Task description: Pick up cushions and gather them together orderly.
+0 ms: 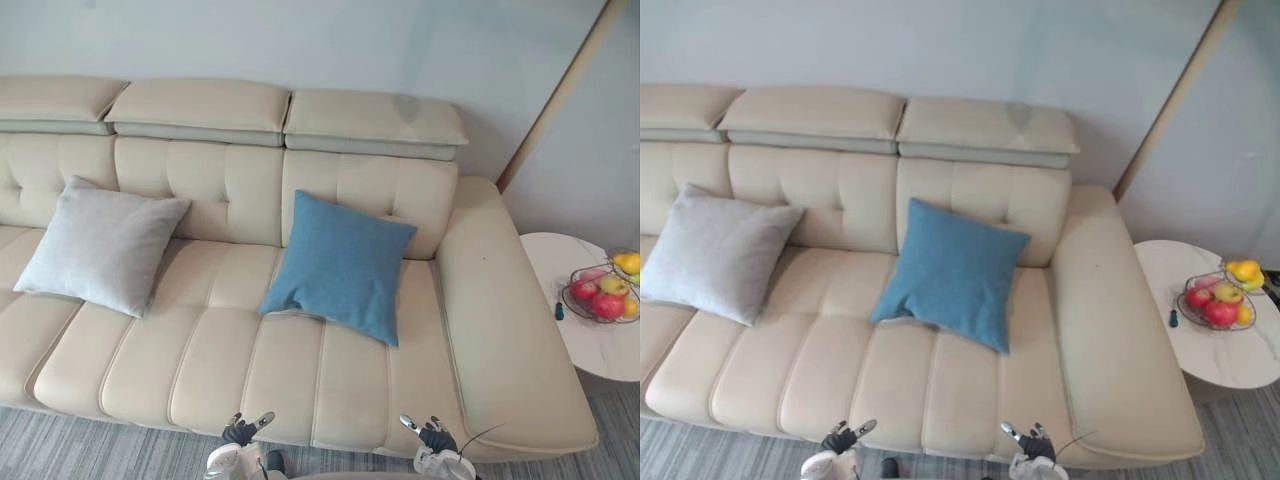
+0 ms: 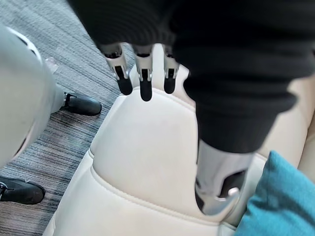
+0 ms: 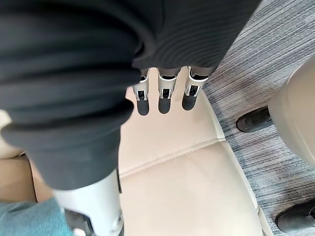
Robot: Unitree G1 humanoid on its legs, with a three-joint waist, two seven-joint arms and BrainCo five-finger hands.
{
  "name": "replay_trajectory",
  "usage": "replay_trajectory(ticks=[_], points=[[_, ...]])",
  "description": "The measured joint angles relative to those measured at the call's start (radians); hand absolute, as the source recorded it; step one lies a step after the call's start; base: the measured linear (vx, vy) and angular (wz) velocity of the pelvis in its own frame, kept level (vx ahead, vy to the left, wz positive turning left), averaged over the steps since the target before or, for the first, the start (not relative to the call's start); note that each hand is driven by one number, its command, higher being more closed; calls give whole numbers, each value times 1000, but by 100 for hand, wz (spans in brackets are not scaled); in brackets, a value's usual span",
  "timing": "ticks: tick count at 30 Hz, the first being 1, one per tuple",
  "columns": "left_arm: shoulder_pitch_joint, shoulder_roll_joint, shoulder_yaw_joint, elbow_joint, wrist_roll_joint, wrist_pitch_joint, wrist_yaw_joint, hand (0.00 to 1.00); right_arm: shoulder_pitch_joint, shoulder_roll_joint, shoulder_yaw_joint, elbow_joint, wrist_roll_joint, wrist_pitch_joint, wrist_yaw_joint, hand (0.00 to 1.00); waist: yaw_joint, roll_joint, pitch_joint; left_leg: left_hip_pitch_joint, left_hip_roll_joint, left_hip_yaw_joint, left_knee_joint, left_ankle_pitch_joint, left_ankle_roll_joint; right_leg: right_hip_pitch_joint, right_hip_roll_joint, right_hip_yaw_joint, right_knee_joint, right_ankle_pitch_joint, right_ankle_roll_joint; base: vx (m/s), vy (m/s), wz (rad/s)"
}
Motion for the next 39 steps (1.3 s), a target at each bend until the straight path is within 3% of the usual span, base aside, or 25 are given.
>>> replay_trajectory(ticks=[2,3,4,6,8,11,12,13,14,16,17,18,19,20,23,24,26,28,30,32,35,39], points=[[-16,-1,-9,1,0,5,4,0,-1,1,10,0,-3,2,-1,0,-2,-2,5,-34,8,-5,61,-33,16,-21,-6,-12,45,4,5,-73,29,8],[-19,-10,-7,-3,0,5,6,0,-7,1,12,0,-6,6,-2,0,1,22,15,-66,34,-10,112,-56,33,-35,-6,-26,112,-8,-7,-104,36,15],[-19,-11,-5,-4,0,5,6,0,-9,1,12,1,-6,7,-2,0,2,22,15,-67,36,-11,116,-57,35,-40,-8,-29,138,-16,-11,-92,29,26],[-23,-3,2,-22,-3,5,10,0,-14,0,22,18,-13,7,-1,0,-2,10,7,-123,34,-67,188,-64,38,-77,-55,-42,499,-130,22,-65,-37,56],[-16,7,9,-37,-4,5,11,0,-14,2,22,20,-30,8,-1,0,5,-3,-1,-172,29,-100,242,-54,26,-47,-92,-34,581,-151,49,-70,-124,56],[-13,8,41,-39,-8,7,22,0,-43,0,16,19,-35,8,-3,0,23,-17,0,-265,32,-111,346,-52,23,57,-126,-2,465,-161,52,-216,-275,21],[-12,2,35,-39,-13,8,28,0,-60,-8,6,19,-35,7,-9,0,28,-2,13,-289,52,-117,366,-31,-5,111,-96,-20,364,-223,50,-338,-307,-10],[-12,-5,25,-40,-21,6,33,0,-68,-12,6,18,-33,6,-21,0,49,30,18,-290,83,-117,326,15,-22,123,-63,-46,301,-257,50,-361,-301,-9],[-11,-7,21,-38,-25,6,34,0,-68,-15,6,18,-33,5,-24,0,48,35,22,-290,91,-119,307,38,-19,125,-54,-60,288,-265,45,-408,-292,2],[-6,-24,19,-28,-52,5,34,0,-58,-36,6,19,-25,7,-38,0,29,76,37,-283,113,-104,189,195,-9,105,-26,-139,287,-288,9,-450,-264,46],[-10,-25,21,-31,-53,4,34,0,-52,-39,5,21,-25,7,-40,0,26,73,39,-284,111,-84,201,181,-6,99,-33,-159,288,-294,-10,-362,-187,20],[-9,-22,36,-38,-53,4,35,0,-49,-42,-6,24,-20,8,-47,0,30,57,42,-283,98,-39,297,85,-5,74,-58,-196,289,-309,-50,-303,-136,-17],[-12,-21,38,-38,-53,6,34,0,-49,-44,-14,24,-12,8,-50,0,28,45,49,-284,81,-39,399,-9,3,55,-77,-205,289,-304,-56,-226,-115,-25],[-13,-20,38,-37,-53,6,34,0,-48,-46,-14,24,-6,8,-51,0,26,42,53,-280,77,-40,432,-36,10,50,-81,-205,288,-298,-59,-237,-50,-19],[-14,-14,42,-38,-60,5,34,0,-35,-46,-15,31,2,9,-53,0,21,29,59,-236,81,-47,639,-193,5,28,-89,-191,271,-251,-56,-200,52,-17],[-12,-14,42,-37,-60,5,33,0,-33,-45,-20,38,2,10,-53,0,17,29,59,-195,83,-48,672,-243,-1,26,-90,-181,258,-231,-45,-145,163,-15],[-7,-24,43,-34,-61,8,30,0,-36,-39,-43,40,1,17,-51,0,1,40,52,-145,76,-39,586,-284,-8,20,-85,-174,226,-199,-18,-130,218,3],[1,-16,40,-37,-60,15,28,0,-35,-6,-79,66,-4,26,-43,0,-9,15,31,-90,18,-27,366,-255,-1,23,-88,-158,121,-134,1,-94,238,11],[1,-9,39,-36,-59,22,27,0,-31,6,-103,87,-10,33,-38,0,-8,2,27,-77,-6,-35,328,-231,12,45,-96,-155,62,-95,4,-63,145,9],[7,-9,38,-35,-59,23,27,0,-31,-1,-125,99,-31,35,-38,0,-9,5,24,-61,-25,-38,309,-220,23,68,-109,-156,32,-80,15,-83,113,14],[26,-4,37,-20,-49,23,27,0,-16,-10,-152,100,-38,35,-38,0,-8,14,1,-8,-56,-48,186,-144,30,77,-117,-155,14,-65,12,-97,39,10],[36,-1,38,3,-40,24,26,0,-11,-26,-174,103,-68,37,-39,0,-11,32,-5,18,-55,-62,110,-92,25,76,-103,-164,5,-59,7,-67,-37,6]])
